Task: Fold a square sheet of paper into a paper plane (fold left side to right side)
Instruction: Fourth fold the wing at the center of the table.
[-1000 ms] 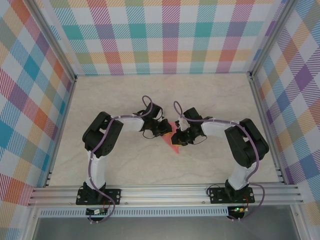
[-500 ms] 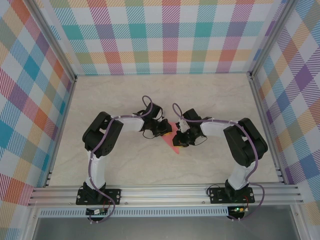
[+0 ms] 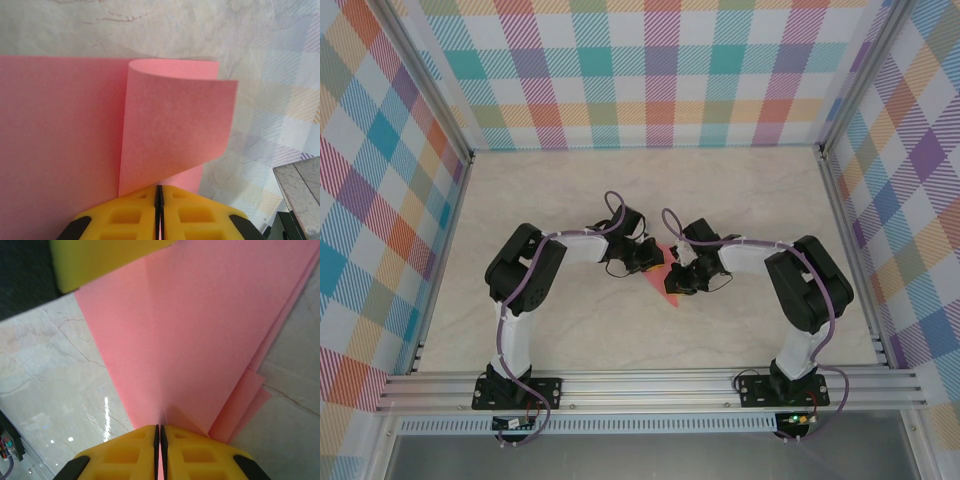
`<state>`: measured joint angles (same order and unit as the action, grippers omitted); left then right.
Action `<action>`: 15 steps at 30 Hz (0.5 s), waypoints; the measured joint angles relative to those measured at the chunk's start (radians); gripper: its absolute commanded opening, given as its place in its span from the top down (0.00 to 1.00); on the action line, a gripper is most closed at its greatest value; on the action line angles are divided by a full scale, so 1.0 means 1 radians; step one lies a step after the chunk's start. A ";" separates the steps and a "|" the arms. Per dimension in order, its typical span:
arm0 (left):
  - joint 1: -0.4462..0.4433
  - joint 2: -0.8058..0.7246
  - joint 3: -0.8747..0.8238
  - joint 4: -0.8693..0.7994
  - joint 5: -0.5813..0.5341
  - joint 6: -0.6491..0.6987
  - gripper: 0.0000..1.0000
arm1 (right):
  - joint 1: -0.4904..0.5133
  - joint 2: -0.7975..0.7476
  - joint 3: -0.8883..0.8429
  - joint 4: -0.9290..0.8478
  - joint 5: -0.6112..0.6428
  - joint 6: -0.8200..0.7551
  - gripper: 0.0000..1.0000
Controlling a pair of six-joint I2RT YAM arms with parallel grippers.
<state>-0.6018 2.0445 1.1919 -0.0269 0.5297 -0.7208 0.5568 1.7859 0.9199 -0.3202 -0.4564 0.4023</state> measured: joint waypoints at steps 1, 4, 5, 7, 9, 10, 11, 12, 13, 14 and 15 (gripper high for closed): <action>0.000 0.000 0.000 0.000 0.000 0.000 0.90 | 0.000 0.000 0.000 0.000 0.000 0.000 0.88; 0.000 0.000 0.000 0.000 0.000 0.000 0.90 | 0.001 -0.003 -0.005 0.002 0.002 -0.002 0.88; 0.000 0.000 0.000 0.000 0.000 0.000 0.90 | 0.002 -0.006 -0.009 0.005 0.003 -0.004 0.88; 0.000 0.000 0.000 -0.003 0.001 0.000 0.90 | 0.006 -0.014 -0.020 0.009 0.007 -0.011 0.88; -0.002 0.000 0.001 -0.006 0.002 0.000 0.90 | 0.010 -0.027 -0.036 0.017 0.010 -0.018 0.88; -0.003 0.000 0.002 -0.008 0.004 0.000 0.90 | 0.013 -0.035 -0.047 0.023 0.011 -0.020 0.88; -0.005 0.000 0.002 -0.011 0.005 0.000 0.90 | 0.014 -0.042 -0.055 0.027 0.011 -0.021 0.88; -0.006 0.000 0.002 -0.015 0.006 0.000 0.90 | 0.015 -0.050 -0.065 0.031 0.012 -0.023 0.88; -0.007 0.000 0.002 -0.017 0.010 0.000 0.90 | 0.016 -0.057 -0.076 0.035 0.011 -0.023 0.88; -0.008 0.000 0.003 -0.019 0.012 0.001 0.90 | 0.016 -0.063 -0.084 0.038 0.011 -0.023 0.88; -0.011 0.000 0.003 -0.020 0.013 0.001 0.90 | 0.017 -0.069 -0.091 0.041 0.012 -0.023 0.88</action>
<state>-0.6128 2.0445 1.1946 -0.0471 0.5423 -0.7200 0.5735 1.7168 0.8288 -0.2790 -0.4446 0.3798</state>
